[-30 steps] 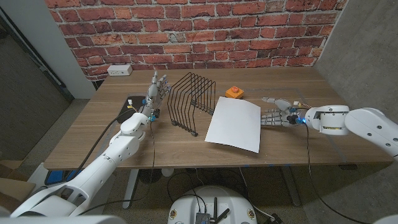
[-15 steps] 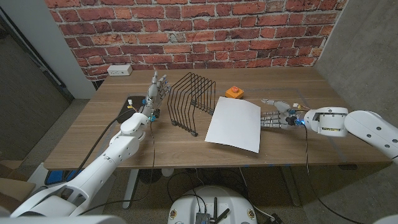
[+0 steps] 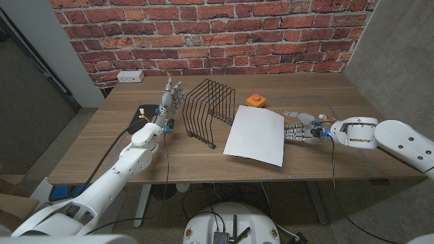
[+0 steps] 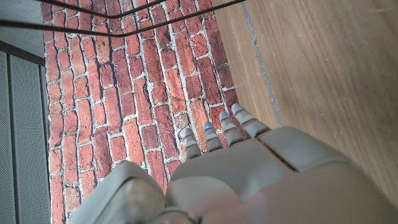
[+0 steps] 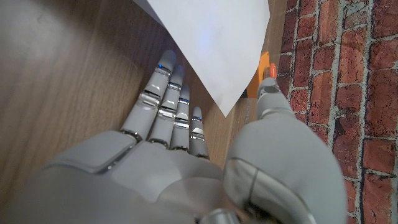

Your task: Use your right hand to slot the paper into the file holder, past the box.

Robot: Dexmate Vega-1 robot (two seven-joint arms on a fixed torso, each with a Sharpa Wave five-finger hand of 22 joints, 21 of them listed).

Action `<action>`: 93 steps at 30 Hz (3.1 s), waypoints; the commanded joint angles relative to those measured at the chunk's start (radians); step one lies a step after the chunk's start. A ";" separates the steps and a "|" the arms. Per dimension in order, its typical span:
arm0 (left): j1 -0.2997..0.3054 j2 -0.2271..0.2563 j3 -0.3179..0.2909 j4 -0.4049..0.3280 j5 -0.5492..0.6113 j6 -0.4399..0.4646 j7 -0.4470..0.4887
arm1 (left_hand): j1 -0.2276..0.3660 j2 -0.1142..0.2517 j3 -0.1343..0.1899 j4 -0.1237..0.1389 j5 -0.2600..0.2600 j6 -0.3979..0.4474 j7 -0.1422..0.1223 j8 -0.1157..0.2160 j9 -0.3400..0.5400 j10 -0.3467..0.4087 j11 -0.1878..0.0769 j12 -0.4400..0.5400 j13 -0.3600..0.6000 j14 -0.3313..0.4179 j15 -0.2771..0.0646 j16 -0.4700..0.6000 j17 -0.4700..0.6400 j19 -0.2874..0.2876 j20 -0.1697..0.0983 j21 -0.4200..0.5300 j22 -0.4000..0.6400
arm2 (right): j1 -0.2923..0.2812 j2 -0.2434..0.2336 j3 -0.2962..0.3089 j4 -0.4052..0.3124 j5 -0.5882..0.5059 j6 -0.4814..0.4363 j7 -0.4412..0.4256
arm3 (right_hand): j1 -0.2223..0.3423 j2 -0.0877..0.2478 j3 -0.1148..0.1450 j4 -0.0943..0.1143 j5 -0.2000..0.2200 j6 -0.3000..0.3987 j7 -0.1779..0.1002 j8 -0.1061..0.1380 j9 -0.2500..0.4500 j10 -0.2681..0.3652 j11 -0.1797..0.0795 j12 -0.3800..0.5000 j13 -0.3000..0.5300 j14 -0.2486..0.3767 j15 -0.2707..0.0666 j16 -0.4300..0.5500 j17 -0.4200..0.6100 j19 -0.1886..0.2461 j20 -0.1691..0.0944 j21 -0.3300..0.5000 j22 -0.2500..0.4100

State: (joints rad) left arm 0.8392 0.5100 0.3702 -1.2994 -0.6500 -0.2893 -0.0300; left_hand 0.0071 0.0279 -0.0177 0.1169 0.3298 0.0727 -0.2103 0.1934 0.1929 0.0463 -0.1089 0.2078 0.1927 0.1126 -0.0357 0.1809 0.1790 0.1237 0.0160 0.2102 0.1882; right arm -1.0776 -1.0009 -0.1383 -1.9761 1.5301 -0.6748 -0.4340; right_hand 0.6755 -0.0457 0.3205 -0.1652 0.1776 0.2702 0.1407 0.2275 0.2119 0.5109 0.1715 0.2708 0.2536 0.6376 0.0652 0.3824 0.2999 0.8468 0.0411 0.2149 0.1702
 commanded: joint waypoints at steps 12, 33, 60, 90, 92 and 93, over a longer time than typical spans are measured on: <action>0.000 0.000 0.000 0.000 0.000 0.000 0.000 | -0.001 0.009 0.001 0.006 0.003 0.001 -0.009 0.006 0.005 -0.001 -0.008 0.007 0.006 0.009 0.001 0.006 0.003 0.007 -0.001 0.007 0.006 | 0.069 -0.001 -0.062 0.059 0.018 -0.023 0.069 | 0.025 0.004 -0.004 0.002 0.001 0.047 0.078 0.019 0.008 0.048 -0.021 0.019 0.011 0.034 -0.021 0.024 0.008 0.034 -0.013 0.009 0.003; 0.000 0.000 0.000 0.001 0.000 0.000 0.000 | -0.001 0.009 0.001 0.006 0.003 0.001 -0.009 0.006 0.005 -0.002 -0.007 0.007 0.006 0.010 0.000 0.006 0.003 0.007 -0.002 0.007 0.006 | 0.111 0.018 -0.094 0.093 0.014 -0.039 0.103 | 0.046 0.006 -0.015 0.004 0.008 0.099 0.077 0.035 0.013 0.090 -0.057 0.033 0.022 0.074 -0.070 0.053 0.021 0.066 -0.037 0.012 0.004; 0.000 0.001 0.000 0.000 0.000 0.000 0.000 | -0.001 0.009 0.001 0.006 0.002 0.000 -0.009 0.006 0.005 -0.002 -0.007 0.007 0.006 0.009 -0.001 0.006 0.003 0.007 -0.002 0.007 0.006 | 0.159 0.042 -0.121 0.138 0.037 -0.077 0.092 | 0.189 -0.025 -0.028 -0.006 0.041 0.221 0.072 0.073 0.018 0.196 -0.108 0.058 0.047 0.159 -0.131 0.109 0.034 0.211 -0.110 0.043 0.005; 0.000 0.000 0.000 0.001 0.000 0.000 0.000 | -0.001 0.009 0.001 0.006 0.002 0.001 -0.009 0.006 0.005 -0.002 -0.008 0.007 0.006 0.009 0.001 0.006 0.003 0.006 -0.002 0.007 0.006 | 0.193 0.058 -0.142 0.175 0.013 -0.099 0.129 | 0.248 0.010 -0.025 0.015 0.038 0.362 -0.004 0.116 0.005 0.332 -0.186 0.057 0.023 0.277 -0.232 0.118 0.009 0.357 -0.204 0.082 0.011; 0.000 0.000 0.000 0.001 0.000 0.000 0.000 | -0.001 0.009 0.001 0.006 0.002 0.001 -0.009 0.006 0.005 -0.002 -0.008 0.007 0.006 0.009 0.001 0.006 0.003 0.006 -0.002 0.007 0.006 | 0.195 0.059 -0.143 0.178 0.011 -0.100 0.135 | 0.249 0.011 -0.026 0.016 0.037 0.371 -0.011 0.120 0.004 0.341 -0.196 0.059 0.024 0.285 -0.238 0.121 0.010 0.359 -0.207 0.082 0.011; 0.000 0.000 0.000 0.001 0.000 0.000 0.000 | -0.001 0.009 0.001 0.006 0.002 0.001 -0.009 0.006 0.005 -0.001 -0.006 0.008 0.006 0.009 0.001 0.006 0.003 0.006 -0.002 0.007 0.006 | 0.196 0.060 -0.143 0.180 0.010 -0.102 0.139 | 0.248 0.011 -0.027 0.016 0.036 0.377 -0.017 0.122 0.004 0.345 -0.196 0.060 0.024 0.290 -0.241 0.124 0.011 0.360 -0.208 0.083 0.012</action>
State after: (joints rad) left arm 0.8394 0.5102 0.3700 -1.2995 -0.6502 -0.2889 -0.0300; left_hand 0.0071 0.0279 -0.0177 0.1170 0.3298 0.0727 -0.2103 0.1934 0.1928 0.0463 -0.1089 0.2078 0.1927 0.1126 -0.0357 0.1809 0.1790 0.1237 0.0160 0.2092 0.1882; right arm -0.8974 -0.9462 -0.2723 -1.8120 1.5560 -0.7651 -0.3180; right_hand 0.9175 -0.0353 0.2922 -0.1535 0.2173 0.6047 0.1041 0.3404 0.2135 0.8366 -0.0178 0.3223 0.2739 0.9104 -0.1254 0.4955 0.3047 1.1934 -0.1626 0.2925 0.1795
